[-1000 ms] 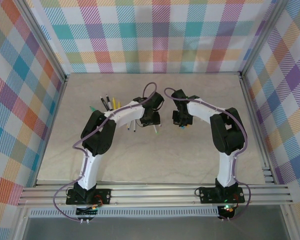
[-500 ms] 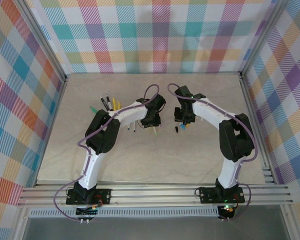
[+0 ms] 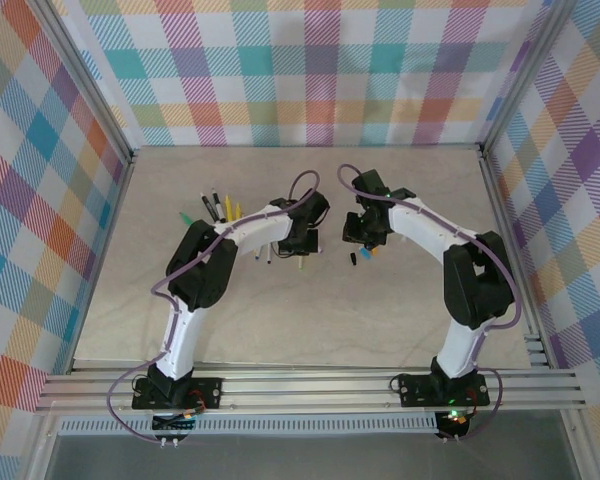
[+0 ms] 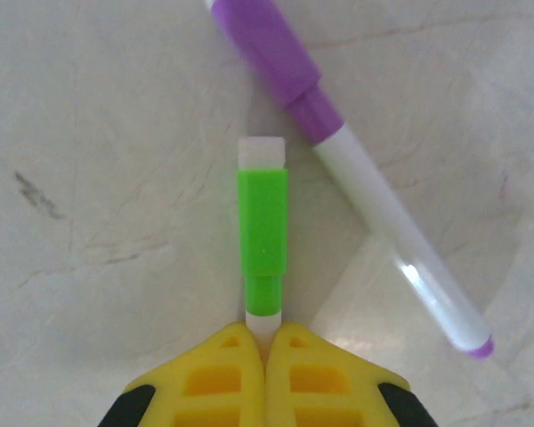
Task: Open the pen caps
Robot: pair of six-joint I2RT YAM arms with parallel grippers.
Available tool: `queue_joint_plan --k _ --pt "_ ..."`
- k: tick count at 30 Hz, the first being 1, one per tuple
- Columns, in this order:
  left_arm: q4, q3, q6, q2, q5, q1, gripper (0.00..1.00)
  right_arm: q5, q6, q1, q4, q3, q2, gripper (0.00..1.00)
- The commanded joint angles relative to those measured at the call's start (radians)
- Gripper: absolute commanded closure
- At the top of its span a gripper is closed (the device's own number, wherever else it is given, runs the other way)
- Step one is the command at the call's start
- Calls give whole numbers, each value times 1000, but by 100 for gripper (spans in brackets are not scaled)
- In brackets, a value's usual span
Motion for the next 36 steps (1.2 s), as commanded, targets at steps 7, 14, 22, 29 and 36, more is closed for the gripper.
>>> queue_joint_plan --k 7,14,22,29,36 --pt "24 -216 172 -241 288 81 100 -396 88 2 266 -104 -16 60" --pt "74 -260 211 -258 497 90 100 -512 181 9 393 -125 -6 57" --pt "109 -282 204 -279 542 90 100 -521 249 27 411 -124 25 57" --pt "118 -290 198 -319 549 90 100 -569 312 30 480 -147 61 57" --pt "119 -288 191 -347 557 90 100 -598 349 32 527 -160 87 56"
